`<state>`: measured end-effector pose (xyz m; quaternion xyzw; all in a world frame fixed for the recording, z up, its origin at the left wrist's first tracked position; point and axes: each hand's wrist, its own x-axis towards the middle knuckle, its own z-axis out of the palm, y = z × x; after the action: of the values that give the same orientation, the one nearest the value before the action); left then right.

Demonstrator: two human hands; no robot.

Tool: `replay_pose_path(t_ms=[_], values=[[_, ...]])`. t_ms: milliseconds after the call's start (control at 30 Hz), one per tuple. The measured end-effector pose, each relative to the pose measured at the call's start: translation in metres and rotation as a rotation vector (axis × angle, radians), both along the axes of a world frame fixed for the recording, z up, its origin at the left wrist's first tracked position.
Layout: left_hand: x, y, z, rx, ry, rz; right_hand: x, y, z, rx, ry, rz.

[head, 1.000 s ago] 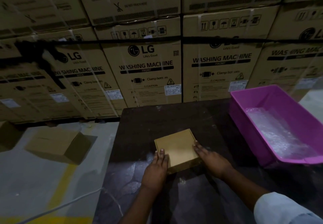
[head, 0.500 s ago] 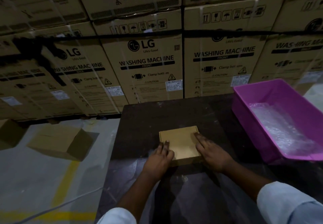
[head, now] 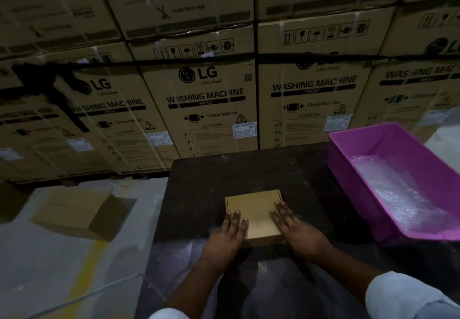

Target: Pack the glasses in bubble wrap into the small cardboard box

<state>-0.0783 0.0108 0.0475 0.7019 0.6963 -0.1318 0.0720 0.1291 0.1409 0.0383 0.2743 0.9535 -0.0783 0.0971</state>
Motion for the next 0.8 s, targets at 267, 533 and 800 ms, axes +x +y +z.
replay_pose_path(t_ms=[267, 533, 800], values=[[-0.001, 0.001, 0.001, 0.002, 0.011, -0.006, 0.001, -0.001, -0.002, 0.012, 0.023, -0.006], [0.006, 0.001, 0.011, -0.043, 0.000, 0.032, 0.005, -0.005, 0.000, 0.133, 0.148, -0.036], [0.013, 0.006, 0.015, -0.064, -0.012, 0.129, 0.000, -0.008, -0.010, 0.205, 0.174, -0.006]])
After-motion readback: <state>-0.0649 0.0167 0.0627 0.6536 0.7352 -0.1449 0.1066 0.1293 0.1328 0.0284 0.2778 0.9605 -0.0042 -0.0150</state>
